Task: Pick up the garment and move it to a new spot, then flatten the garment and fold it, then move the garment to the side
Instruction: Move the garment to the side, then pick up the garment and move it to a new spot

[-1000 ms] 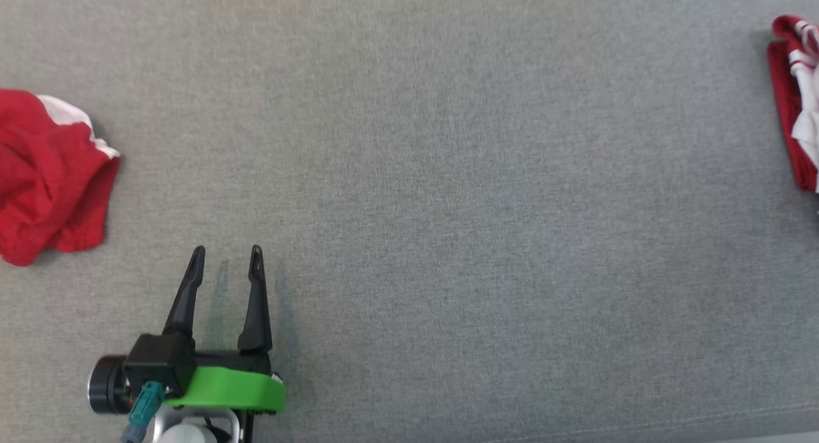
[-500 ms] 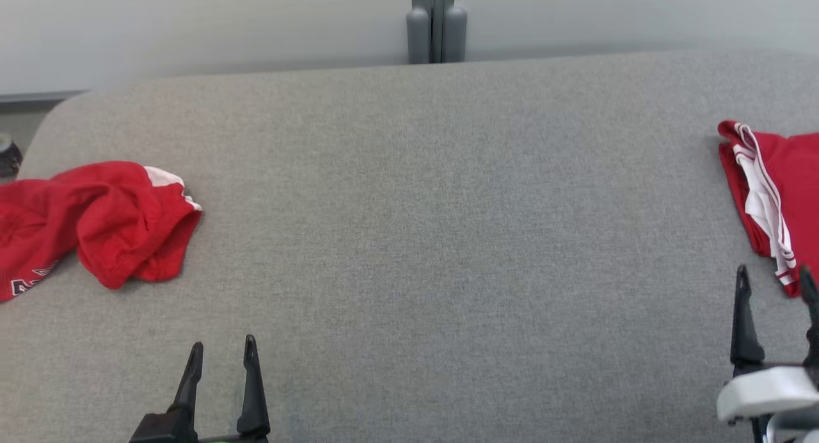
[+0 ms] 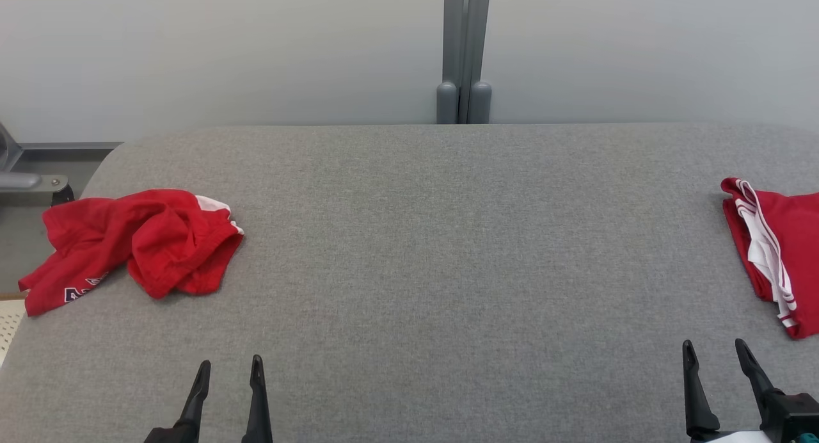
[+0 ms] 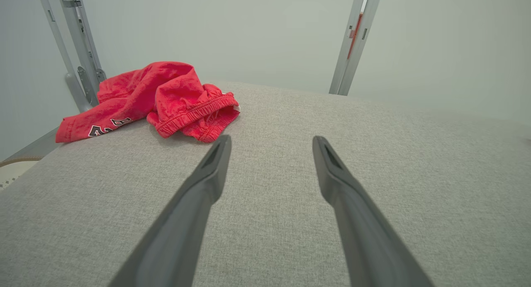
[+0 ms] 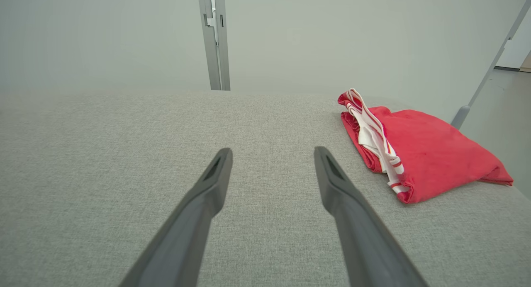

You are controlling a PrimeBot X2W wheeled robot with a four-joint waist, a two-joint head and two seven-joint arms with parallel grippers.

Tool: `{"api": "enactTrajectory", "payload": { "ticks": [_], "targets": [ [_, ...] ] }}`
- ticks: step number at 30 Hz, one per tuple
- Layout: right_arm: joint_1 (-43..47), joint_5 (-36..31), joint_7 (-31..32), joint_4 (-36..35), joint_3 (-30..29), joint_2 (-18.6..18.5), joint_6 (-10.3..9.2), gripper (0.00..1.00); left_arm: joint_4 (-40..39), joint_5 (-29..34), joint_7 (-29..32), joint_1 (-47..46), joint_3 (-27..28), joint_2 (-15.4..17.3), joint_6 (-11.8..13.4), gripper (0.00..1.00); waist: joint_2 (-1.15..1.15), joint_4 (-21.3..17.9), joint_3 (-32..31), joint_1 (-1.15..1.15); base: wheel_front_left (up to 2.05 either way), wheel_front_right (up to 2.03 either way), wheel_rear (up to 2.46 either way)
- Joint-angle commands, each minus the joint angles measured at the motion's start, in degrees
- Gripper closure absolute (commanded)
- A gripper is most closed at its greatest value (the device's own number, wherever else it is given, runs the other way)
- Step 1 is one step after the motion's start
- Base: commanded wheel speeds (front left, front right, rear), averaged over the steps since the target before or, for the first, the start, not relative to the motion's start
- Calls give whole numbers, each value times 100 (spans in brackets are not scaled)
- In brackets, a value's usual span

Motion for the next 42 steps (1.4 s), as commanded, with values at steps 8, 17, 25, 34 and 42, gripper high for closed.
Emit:
{"api": "enactTrajectory", "payload": {
  "ticks": [8, 17, 25, 34, 42],
  "targets": [
    [-3, -7, -15, 19, 33, -9, -11, 0, 44, -16, 0, -56, -57, 7, -38, 0, 0, -21, 33, 0, 0, 0, 0],
    [101, 35, -15, 1, 159, -8, -11, 0, 115, 3, 0, -124, -122, 7, -40, 0, 0, 416, -3, 0, 0, 0, 0],
    [72, 91, -15, 61, 398, -9, -11, 0, 173, 52, 0, 66, -121, 9, -28, 0, 0, 1581, -150, 0, 0, 0, 0],
    [-252, -32, -15, 256, 831, -12, -11, 0, -49, -100, 0, 330, 111, 9, 127, 0, 0, 2163, -87, 0, 0, 0, 0],
    [-166, -65, -15, 270, 777, -11, -11, 0, 118, -51, 0, -222, -129, 9, -142, 0, 0, 1975, 198, 0, 0, 0, 0]
  ]
}}
